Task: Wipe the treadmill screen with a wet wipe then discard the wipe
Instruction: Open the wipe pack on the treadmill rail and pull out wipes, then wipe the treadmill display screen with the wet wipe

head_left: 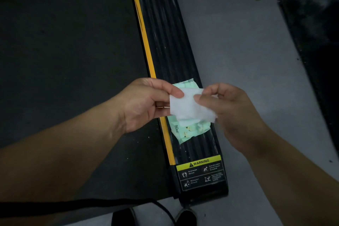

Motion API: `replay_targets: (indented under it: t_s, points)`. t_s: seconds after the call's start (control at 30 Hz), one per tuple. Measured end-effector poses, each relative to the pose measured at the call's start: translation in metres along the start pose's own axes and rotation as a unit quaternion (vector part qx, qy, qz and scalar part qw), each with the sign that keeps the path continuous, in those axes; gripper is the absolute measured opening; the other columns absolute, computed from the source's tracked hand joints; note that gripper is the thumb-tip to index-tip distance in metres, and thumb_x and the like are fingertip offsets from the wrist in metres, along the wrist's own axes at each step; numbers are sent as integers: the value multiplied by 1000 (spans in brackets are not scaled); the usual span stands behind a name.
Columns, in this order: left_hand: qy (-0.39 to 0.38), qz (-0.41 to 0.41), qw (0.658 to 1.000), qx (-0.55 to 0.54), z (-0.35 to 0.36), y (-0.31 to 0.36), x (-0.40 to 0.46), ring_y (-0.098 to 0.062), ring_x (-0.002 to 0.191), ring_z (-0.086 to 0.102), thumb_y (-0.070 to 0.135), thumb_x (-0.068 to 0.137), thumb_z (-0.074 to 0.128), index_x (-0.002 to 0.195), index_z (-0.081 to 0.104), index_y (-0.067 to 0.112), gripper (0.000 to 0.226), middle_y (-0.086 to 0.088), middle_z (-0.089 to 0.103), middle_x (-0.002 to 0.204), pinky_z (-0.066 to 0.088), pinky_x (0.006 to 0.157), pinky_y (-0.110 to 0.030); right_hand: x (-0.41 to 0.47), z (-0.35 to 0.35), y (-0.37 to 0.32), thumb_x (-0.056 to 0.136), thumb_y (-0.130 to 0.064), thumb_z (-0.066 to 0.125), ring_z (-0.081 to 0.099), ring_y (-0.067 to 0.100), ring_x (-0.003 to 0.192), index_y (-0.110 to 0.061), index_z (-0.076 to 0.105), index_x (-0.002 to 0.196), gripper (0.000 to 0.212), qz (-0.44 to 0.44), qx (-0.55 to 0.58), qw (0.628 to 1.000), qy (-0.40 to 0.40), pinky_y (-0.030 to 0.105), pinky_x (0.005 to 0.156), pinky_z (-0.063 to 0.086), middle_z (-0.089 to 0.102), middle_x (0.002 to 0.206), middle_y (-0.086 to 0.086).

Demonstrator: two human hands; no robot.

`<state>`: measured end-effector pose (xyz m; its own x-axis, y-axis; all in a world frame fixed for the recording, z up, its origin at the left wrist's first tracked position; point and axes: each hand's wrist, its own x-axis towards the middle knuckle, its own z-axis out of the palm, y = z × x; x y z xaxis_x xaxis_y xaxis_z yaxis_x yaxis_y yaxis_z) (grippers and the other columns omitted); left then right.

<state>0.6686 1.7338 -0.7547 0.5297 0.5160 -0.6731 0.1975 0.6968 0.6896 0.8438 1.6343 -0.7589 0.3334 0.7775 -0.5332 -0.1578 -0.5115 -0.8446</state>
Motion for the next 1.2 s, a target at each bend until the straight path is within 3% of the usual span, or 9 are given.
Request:
replay_targets:
  t_s: [0.13,0.3,0.43,0.57,0.7,0.87,0.97,1.1,1.2]
  points:
    - [33,21,999,21,2,-3,-3,-26,99,74,-14,91,55,89,79,1,28,-14,78,106,63,79,-33,2,6,11,84,-4,72,69,23,108,-12,64,119,37,114,212,971,0,32,72,64,69,115,2]
    - [55,40,996,66,-1,-5,-12,-25,100,74,-10,89,61,93,79,-1,20,-12,78,105,63,80,-32,-8,15,12,67,-15,82,69,31,110,-9,66,122,58,252,297,921,-15,32,73,60,72,122,14]
    - [72,49,993,85,-6,0,-29,-33,102,73,-6,89,64,94,77,-4,14,-17,77,102,62,87,-39,-18,19,2,86,-15,77,73,26,105,-13,73,108,23,159,172,972,0,30,77,61,78,108,7]
    - [90,66,989,94,-14,17,-59,-30,96,74,-5,90,63,93,77,-3,14,-15,78,95,62,88,-39,-37,34,-26,92,-13,72,76,25,99,-13,76,110,18,59,6,998,-35,34,80,62,80,100,4]
    - [104,98,985,95,-23,51,-100,-28,92,74,7,90,69,92,79,2,12,-14,78,93,60,87,-38,-59,53,-75,92,-16,74,76,23,92,-18,76,107,15,-9,-67,998,-8,52,86,62,80,95,1]
    - [145,172,962,155,-34,125,-172,-19,86,72,10,91,71,90,78,7,8,-14,77,90,53,78,-33,-92,80,-165,94,-31,69,66,13,83,-18,73,94,14,-223,-263,937,55,41,74,58,68,91,-4]
    - [187,217,920,267,-45,183,-232,-7,85,68,15,90,74,101,78,17,12,-1,76,92,55,83,-29,-120,100,-233,91,-26,70,57,10,81,-19,72,95,9,-370,-337,863,74,35,66,48,62,91,-12]
    - [235,212,751,579,-67,267,-329,-6,136,46,49,89,67,150,44,37,66,13,50,149,40,113,-32,-162,132,-325,85,-16,74,54,12,99,-18,73,97,12,-512,-437,735,81,32,77,49,68,107,-3]
    - [282,211,675,649,-82,322,-403,-12,154,15,65,87,60,160,10,42,91,10,16,169,26,123,-39,-198,158,-390,76,-12,81,64,23,109,-19,73,93,20,-590,-458,662,68,41,88,53,69,113,0]
